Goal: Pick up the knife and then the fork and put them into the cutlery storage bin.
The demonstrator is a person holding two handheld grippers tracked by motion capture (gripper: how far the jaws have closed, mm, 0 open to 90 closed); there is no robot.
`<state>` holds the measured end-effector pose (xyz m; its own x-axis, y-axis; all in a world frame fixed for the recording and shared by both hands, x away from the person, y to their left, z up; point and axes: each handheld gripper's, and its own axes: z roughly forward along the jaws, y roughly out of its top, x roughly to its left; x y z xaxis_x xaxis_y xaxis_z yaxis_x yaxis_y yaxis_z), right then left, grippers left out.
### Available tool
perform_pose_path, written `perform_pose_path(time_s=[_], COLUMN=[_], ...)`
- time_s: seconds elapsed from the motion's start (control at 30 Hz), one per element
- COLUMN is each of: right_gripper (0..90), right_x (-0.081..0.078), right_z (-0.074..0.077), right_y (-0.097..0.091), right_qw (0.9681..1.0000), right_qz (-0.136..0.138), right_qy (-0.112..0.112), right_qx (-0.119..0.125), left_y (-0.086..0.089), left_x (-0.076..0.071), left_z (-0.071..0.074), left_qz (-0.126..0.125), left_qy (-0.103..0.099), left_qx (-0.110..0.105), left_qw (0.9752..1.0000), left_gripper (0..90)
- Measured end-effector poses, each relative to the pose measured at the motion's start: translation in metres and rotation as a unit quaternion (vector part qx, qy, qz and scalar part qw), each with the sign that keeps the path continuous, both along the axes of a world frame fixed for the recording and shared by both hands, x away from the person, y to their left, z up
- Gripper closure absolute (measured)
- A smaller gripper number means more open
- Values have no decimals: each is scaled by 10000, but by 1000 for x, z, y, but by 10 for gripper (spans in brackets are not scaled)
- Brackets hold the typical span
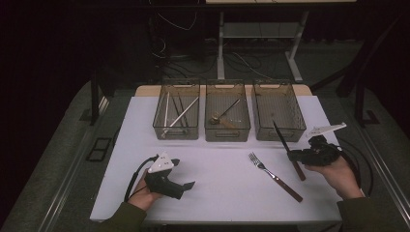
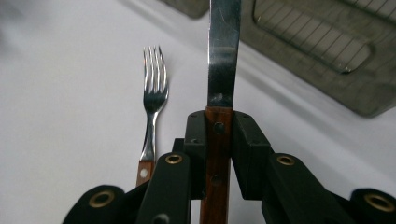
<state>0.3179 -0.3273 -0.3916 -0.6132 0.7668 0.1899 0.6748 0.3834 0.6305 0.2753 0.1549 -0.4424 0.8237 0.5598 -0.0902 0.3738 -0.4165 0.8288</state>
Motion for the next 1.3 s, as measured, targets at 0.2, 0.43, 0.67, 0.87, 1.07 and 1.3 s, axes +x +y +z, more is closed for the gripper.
perform_pose_path(time_s=[0.2, 0.43, 0.67, 0.87, 1.07, 1.3], right_gripper=[774, 773, 773, 773, 773, 773], right_x=[2, 6, 14, 28, 44, 70], right_z=[6, 14, 24, 34, 52, 67], right_y=[-5, -10, -11, -13, -10, -7], right_qw=[9992, 9971, 9951, 9924, 9902, 9879], right_qz=[-153, -306, -457, -621, -722, -852], right_qy=[-217, -518, -726, -862, -1021, -1173], right_qx=[292, 467, 494, 614, 620, 554], left_y=[4, 5, 5, 7, 8, 10], left_x=[1, -1, -1, -1, -1, 0], left_z=[1, 1, 1, 1, 2, 3], left_qz=[36, -97, -110, -59, -114, -131], left_qy=[170, 67, 134, 161, 193, 160], left_qx=[-32, 10, -7, -18, -50, -50], left_qw=[9998, 9999, 9998, 9999, 9997, 9998], left_gripper=[0, 0, 0, 0, 0, 0])
